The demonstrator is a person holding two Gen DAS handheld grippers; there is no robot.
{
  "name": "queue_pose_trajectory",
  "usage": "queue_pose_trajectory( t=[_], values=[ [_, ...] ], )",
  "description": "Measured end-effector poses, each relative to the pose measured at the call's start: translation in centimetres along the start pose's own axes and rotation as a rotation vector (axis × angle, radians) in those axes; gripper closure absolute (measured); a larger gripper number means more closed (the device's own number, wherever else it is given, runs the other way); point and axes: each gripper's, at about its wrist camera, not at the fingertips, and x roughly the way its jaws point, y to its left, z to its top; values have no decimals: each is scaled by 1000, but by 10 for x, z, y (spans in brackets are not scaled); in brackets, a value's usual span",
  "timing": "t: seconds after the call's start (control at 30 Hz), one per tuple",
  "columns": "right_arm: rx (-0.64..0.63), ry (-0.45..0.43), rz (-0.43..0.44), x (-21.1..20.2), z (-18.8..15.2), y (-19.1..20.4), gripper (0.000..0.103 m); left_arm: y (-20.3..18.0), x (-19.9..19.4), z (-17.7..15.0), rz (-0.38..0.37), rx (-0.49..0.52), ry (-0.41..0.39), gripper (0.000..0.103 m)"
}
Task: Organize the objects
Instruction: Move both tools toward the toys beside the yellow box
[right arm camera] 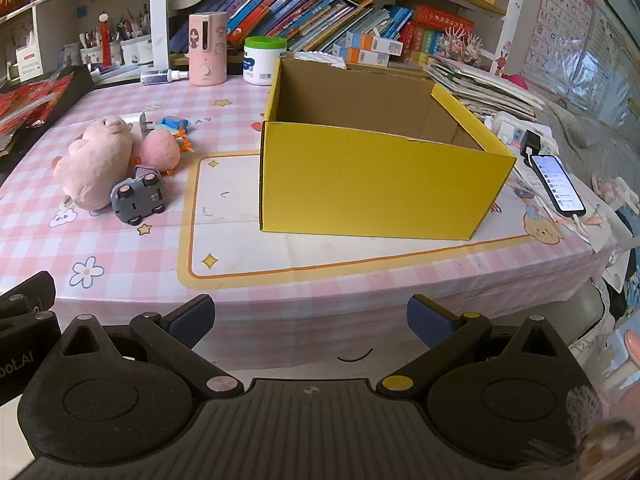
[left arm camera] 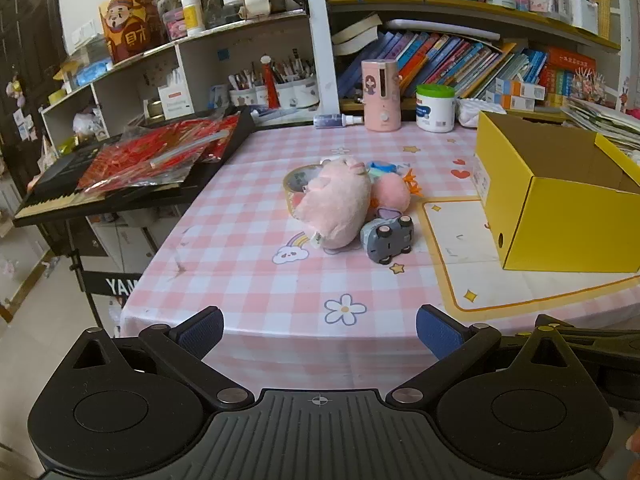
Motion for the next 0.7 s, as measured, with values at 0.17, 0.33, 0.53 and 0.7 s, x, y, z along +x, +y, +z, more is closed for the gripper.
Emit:
queue_pose_trajectory(
  t=[0.17,0.33,0.53,0.7],
  values=[
    [1,1,0,1,1,0,0,0,1,1,-4,0,2,0],
    [1,2,0,1,1,0,0,1,2,1,-4,-1,4,0],
    [0,4,1,2,2,3,0,1,3,2,-7,0,2,0],
    [2,0,2,2,6,7,0,6,6,5,-17,0,-8,0]
  ],
)
